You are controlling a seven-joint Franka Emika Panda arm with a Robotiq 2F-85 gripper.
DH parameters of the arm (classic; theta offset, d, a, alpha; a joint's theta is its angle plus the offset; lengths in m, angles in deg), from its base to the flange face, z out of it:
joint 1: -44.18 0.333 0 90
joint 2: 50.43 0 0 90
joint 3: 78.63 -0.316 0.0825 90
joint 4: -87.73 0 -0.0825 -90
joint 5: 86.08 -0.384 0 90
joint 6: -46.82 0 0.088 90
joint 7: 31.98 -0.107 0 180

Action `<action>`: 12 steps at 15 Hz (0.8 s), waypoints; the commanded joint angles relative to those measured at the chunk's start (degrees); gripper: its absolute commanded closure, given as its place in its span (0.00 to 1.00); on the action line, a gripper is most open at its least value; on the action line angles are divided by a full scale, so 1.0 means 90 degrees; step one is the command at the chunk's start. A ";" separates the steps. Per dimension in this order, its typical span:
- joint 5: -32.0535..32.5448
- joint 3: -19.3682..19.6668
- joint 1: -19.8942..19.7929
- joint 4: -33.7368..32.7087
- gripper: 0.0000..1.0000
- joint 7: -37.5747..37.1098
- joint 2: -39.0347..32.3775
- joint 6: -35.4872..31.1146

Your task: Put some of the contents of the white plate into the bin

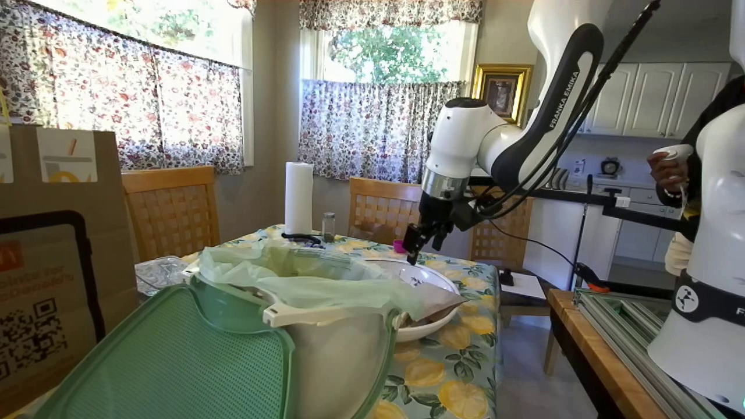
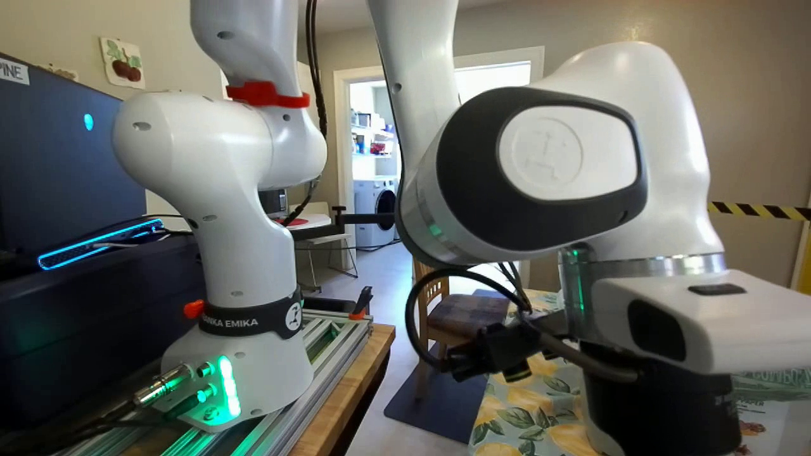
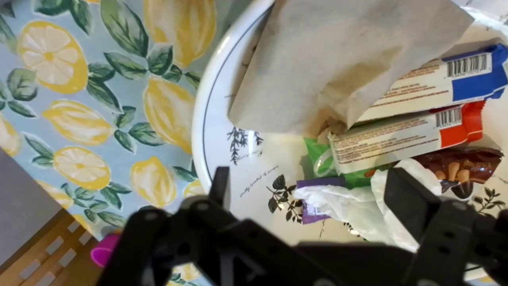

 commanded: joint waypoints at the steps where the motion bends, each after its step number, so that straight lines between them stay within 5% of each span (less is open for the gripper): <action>1: 0.0192 0.0118 -0.0162 -0.0371 0.00 0.0160 -0.0679 -0.0867; 6: 0.0103 0.0055 -0.0189 -0.1004 0.00 0.0386 -0.1430 -0.1353; 12: -0.0049 -0.0559 -0.0464 -0.1732 0.00 0.0713 -0.2247 -0.1516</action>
